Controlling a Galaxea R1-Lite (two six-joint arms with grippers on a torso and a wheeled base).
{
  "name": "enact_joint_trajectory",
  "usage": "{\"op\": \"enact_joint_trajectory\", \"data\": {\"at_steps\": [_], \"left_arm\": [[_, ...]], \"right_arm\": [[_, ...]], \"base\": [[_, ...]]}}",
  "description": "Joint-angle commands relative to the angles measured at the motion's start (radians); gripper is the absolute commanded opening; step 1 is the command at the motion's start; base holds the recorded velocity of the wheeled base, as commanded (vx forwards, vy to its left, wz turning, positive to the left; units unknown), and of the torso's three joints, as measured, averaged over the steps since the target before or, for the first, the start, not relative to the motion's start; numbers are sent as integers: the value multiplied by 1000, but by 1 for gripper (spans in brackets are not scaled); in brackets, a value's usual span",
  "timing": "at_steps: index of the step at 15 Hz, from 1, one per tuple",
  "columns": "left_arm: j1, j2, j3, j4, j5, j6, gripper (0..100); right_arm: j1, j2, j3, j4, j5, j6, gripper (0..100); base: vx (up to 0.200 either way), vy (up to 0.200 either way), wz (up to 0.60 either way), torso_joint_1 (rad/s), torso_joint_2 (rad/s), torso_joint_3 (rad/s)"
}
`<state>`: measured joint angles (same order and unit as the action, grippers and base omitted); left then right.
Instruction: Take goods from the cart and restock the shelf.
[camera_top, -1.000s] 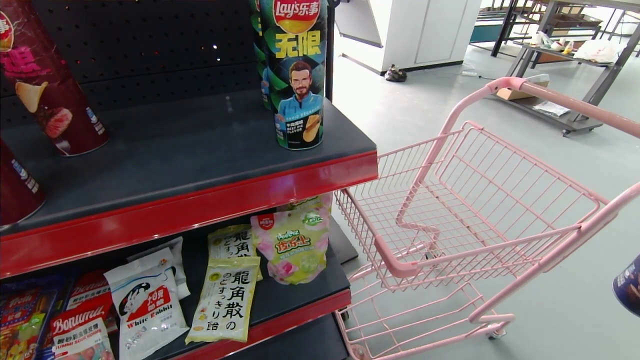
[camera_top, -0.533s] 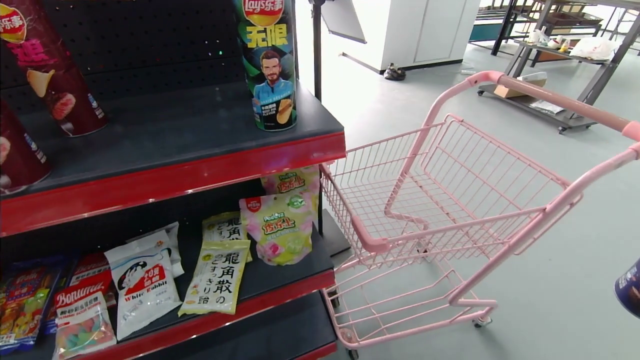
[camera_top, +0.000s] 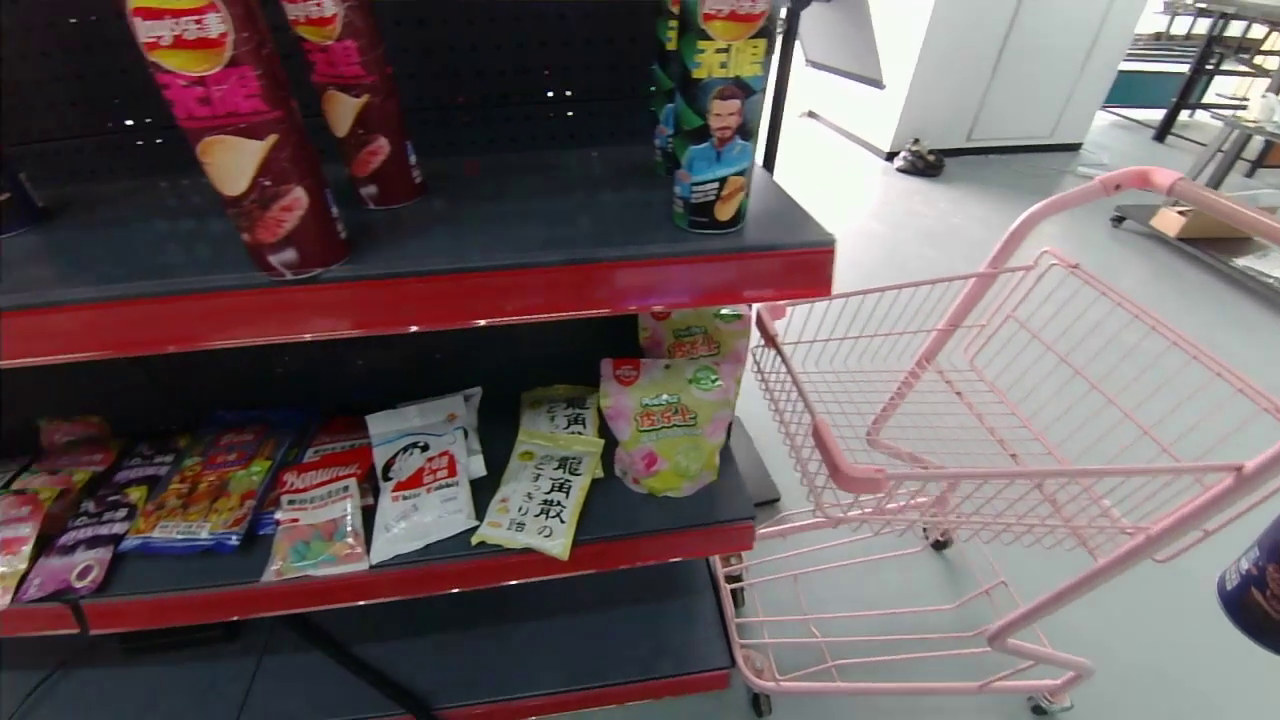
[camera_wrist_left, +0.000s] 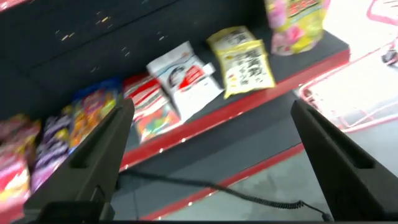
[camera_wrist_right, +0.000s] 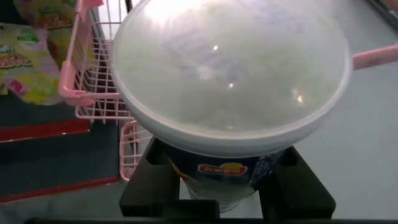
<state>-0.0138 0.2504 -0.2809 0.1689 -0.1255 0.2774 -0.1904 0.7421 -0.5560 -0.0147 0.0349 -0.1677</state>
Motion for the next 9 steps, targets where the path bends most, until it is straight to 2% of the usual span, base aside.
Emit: {"op": "enact_joint_trajectory", "data": {"at_steps": [1, 4, 9], "left_arm": [[0, 0, 0, 0, 0, 0, 100], [-2, 0, -4, 0, -5, 0, 100], [-2, -8, -12, 1, -6, 0, 100]], "right_arm": [[0, 5, 5, -1, 0, -1, 0], [2, 5, 8, -1, 2, -1, 0], [3, -21, 34, -5, 3, -7, 0]], "base": [[0, 0, 600, 2, 7, 2], [0, 0, 0, 0, 0, 0], [0, 200, 0, 0, 2, 4]]}}
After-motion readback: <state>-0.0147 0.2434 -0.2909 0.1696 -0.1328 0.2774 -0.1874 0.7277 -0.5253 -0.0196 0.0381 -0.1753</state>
